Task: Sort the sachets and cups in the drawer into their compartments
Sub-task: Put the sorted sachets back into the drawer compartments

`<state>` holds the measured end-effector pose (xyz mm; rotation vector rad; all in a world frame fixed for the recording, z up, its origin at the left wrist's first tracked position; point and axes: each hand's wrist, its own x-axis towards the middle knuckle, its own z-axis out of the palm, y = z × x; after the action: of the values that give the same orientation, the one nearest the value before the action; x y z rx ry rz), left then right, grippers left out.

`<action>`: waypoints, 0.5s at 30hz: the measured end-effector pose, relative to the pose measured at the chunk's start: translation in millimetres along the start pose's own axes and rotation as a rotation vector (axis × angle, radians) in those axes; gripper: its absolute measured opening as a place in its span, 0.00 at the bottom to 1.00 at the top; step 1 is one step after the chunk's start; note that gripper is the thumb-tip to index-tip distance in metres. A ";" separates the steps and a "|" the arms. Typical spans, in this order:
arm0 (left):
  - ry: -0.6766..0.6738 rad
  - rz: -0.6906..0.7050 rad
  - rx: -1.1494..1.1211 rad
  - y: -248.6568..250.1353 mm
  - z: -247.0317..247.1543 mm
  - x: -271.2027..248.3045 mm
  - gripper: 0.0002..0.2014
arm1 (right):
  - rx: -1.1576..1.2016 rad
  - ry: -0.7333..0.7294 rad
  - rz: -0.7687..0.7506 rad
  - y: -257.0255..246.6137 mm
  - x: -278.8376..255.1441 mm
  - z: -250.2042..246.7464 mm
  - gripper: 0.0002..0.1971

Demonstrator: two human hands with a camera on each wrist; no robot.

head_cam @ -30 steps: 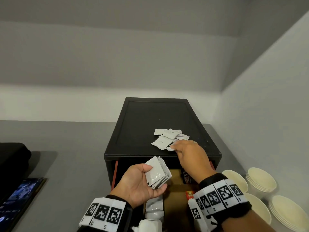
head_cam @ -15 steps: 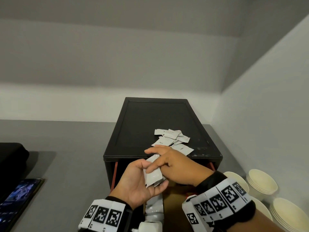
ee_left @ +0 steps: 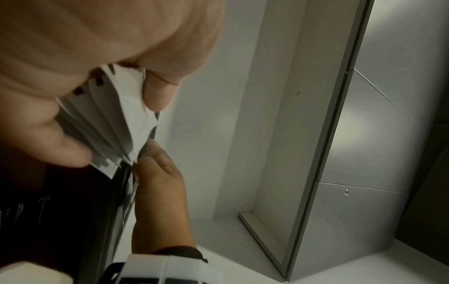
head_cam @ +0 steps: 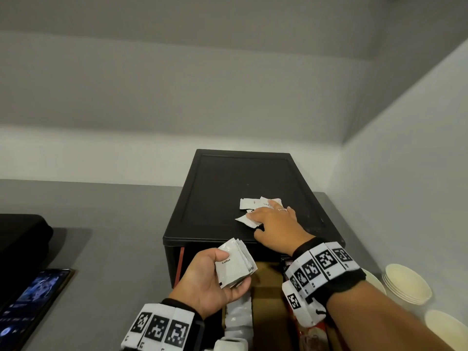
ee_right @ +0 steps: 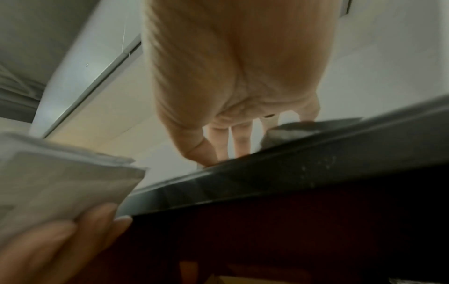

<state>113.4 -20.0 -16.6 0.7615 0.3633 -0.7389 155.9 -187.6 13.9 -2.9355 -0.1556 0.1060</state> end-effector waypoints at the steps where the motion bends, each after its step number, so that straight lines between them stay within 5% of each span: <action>1: 0.009 0.003 0.004 0.5 -0.6 0.0 0.14 | -0.016 0.033 -0.019 -1.1 0.5 2.6 0.23; 7: 0.034 0.010 0.037 -0.7 0.5 -1.4 0.10 | -0.214 0.236 -0.163 -1.6 -0.3 11.2 0.17; 15: 0.062 0.002 0.013 -7.4 -5.2 0.8 0.12 | -0.121 0.075 -0.223 -13.3 -12.2 14.7 0.22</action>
<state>108.5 -20.2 -24.3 0.7982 0.4146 -0.7174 141.3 -173.2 2.9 -3.0108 -0.4914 -0.0479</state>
